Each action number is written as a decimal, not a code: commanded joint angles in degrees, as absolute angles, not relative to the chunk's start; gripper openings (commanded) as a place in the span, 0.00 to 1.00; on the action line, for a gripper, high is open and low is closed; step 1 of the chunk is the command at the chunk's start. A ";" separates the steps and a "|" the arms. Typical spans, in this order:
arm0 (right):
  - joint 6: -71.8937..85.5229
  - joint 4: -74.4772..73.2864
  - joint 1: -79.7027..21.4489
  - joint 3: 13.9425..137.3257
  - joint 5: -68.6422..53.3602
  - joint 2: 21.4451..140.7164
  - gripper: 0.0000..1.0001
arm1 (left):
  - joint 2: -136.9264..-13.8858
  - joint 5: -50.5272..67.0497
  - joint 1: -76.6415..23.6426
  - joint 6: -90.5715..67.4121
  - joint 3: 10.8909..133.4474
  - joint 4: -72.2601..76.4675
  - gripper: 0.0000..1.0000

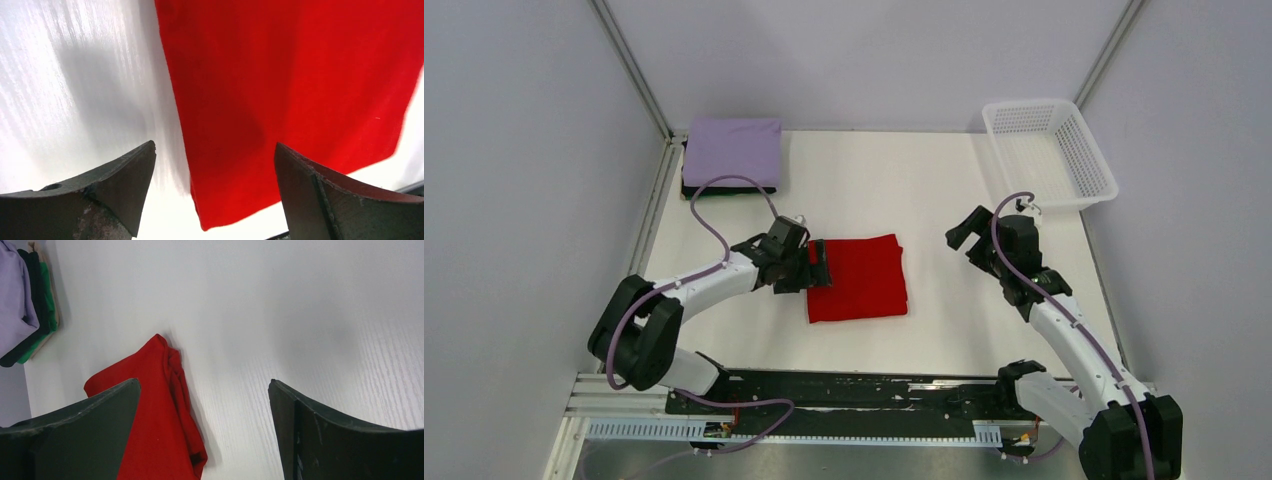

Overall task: Fold and stack the t-shirts
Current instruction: Put the neatly folded tshirt into the corner of the board with the left arm

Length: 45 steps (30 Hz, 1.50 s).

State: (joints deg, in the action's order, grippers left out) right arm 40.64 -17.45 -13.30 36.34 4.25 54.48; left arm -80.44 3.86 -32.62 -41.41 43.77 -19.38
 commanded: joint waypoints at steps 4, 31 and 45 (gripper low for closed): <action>38.76 -17.62 -13.01 36.21 4.97 53.91 1.00 | -87.31 0.26 -34.65 -42.92 46.41 -18.50 0.87; 36.62 -15.70 -12.66 35.09 5.77 53.73 1.00 | -115.57 -43.98 -40.06 -26.80 83.83 -38.97 0.00; 35.55 -13.97 -12.67 35.13 11.34 57.08 1.00 | -120.40 -51.65 -31.98 5.66 98.73 -20.79 0.00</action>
State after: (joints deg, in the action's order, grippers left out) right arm 36.91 -17.19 -12.93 34.89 8.58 55.90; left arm -120.27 -46.22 -34.22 -6.42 94.52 -30.00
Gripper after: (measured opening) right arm 0.998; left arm 0.040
